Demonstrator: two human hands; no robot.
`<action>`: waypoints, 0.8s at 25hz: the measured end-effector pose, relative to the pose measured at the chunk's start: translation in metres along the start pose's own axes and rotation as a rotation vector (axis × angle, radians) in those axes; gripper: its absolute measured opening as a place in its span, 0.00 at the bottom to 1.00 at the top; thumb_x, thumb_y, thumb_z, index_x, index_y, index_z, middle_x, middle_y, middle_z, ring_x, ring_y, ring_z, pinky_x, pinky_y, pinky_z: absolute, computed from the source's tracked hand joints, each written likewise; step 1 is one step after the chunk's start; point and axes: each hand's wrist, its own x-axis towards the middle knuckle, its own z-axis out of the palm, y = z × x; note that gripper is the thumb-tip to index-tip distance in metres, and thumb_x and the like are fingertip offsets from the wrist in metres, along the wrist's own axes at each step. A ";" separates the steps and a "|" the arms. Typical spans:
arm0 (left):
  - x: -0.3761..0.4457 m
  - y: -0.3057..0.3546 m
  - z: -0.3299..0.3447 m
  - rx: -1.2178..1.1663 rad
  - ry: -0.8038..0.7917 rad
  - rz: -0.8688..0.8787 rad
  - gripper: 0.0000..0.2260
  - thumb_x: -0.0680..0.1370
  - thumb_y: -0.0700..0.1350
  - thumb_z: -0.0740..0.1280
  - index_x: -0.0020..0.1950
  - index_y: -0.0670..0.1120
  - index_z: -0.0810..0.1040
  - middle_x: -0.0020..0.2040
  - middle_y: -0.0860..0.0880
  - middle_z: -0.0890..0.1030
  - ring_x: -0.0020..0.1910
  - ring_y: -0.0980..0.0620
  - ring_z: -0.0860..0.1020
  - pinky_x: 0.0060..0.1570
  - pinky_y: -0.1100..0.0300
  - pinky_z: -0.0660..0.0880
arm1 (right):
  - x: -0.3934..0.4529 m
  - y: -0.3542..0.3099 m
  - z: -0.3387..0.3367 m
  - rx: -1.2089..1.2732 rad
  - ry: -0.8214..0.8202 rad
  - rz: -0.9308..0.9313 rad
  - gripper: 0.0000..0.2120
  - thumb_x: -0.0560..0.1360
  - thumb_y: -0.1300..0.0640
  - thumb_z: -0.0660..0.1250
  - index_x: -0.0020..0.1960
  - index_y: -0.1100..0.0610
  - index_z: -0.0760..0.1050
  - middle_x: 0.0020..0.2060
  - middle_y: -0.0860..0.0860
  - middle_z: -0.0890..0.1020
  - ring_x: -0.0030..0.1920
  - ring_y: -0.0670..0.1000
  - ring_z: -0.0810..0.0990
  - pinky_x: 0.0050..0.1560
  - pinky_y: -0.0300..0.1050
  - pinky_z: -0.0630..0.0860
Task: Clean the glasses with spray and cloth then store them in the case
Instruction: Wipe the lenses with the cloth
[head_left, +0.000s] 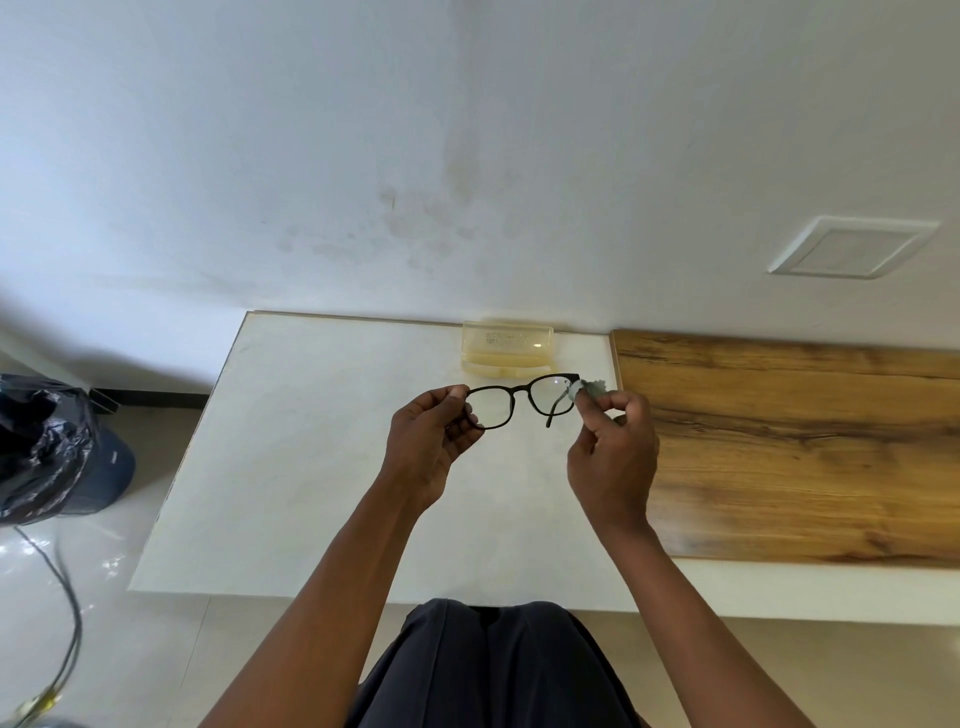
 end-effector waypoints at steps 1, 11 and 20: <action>0.000 -0.001 0.000 -0.007 -0.001 0.001 0.03 0.77 0.37 0.64 0.49 0.39 0.77 0.36 0.45 0.75 0.35 0.50 0.75 0.39 0.61 0.80 | 0.001 0.000 0.000 0.003 -0.013 0.034 0.19 0.66 0.74 0.65 0.52 0.60 0.81 0.42 0.59 0.77 0.39 0.60 0.78 0.41 0.52 0.75; -0.001 -0.005 0.000 0.051 0.010 0.039 0.05 0.77 0.34 0.64 0.46 0.40 0.78 0.34 0.45 0.74 0.34 0.50 0.74 0.41 0.60 0.80 | 0.000 -0.014 0.013 -0.110 -0.091 -0.059 0.23 0.59 0.75 0.71 0.51 0.58 0.82 0.41 0.58 0.78 0.40 0.60 0.78 0.38 0.49 0.73; 0.001 -0.004 -0.005 0.039 0.034 0.035 0.04 0.77 0.34 0.64 0.47 0.39 0.78 0.34 0.44 0.74 0.33 0.50 0.75 0.38 0.60 0.80 | -0.023 -0.004 0.006 -0.200 -0.105 -0.163 0.23 0.57 0.73 0.74 0.49 0.57 0.82 0.40 0.57 0.79 0.38 0.58 0.78 0.37 0.44 0.66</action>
